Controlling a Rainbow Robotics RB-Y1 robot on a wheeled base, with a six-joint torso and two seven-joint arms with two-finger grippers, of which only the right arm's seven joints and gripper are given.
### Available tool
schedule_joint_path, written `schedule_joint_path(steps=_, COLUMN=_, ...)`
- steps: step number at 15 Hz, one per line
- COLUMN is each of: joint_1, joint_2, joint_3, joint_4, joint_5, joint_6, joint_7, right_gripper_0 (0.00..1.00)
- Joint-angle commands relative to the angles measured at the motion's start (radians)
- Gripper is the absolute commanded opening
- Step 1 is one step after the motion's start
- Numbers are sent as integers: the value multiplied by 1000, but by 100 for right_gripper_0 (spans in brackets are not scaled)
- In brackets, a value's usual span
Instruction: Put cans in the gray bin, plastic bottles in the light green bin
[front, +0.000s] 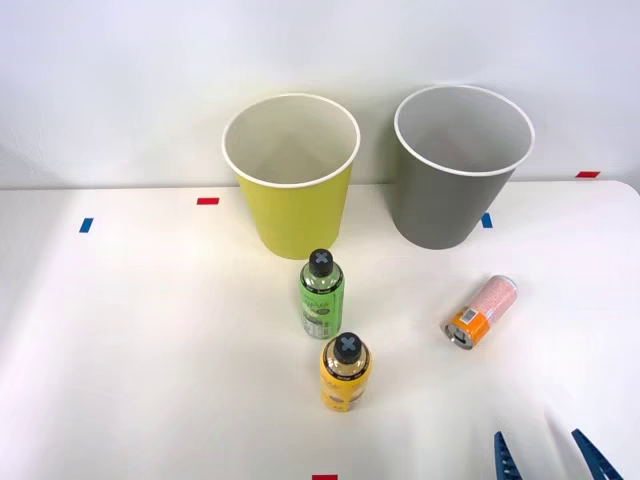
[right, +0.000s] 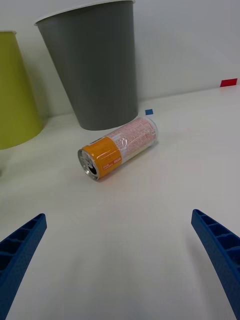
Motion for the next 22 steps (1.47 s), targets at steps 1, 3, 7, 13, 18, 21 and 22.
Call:
schedule_joint_path(steps=1, joint_1=0, joint_2=0, joint_3=0, joint_4=0, joint_5=0, joint_6=0, joint_7=0, right_gripper_0=100)
schedule_joint_path(steps=3, joint_1=0, joint_2=0, joint_3=0, joint_4=0, joint_5=0, joint_6=0, joint_7=0, right_gripper_0=100)
schedule_joint_path(steps=7, joint_1=0, joint_2=0, joint_3=0, joint_4=0, joint_5=0, joint_6=0, joint_7=0, right_gripper_0=100)
schedule_joint_path(steps=13, joint_1=0, joint_2=0, joint_3=0, joint_4=0, joint_5=0, joint_6=0, joint_7=0, right_gripper_0=100)
schedule_joint_path(steps=18, joint_1=0, joint_2=0, joint_3=0, joint_4=0, joint_5=0, joint_6=0, joint_7=0, right_gripper_0=100)
schedule_joint_path(steps=21, joint_1=0, joint_2=0, joint_3=0, joint_4=0, joint_5=0, joint_6=0, joint_7=0, right_gripper_0=100)
schedule_joint_path(steps=22, joint_1=0, joint_2=0, joint_3=0, joint_4=0, joint_5=0, joint_6=0, joint_7=0, right_gripper_0=100)
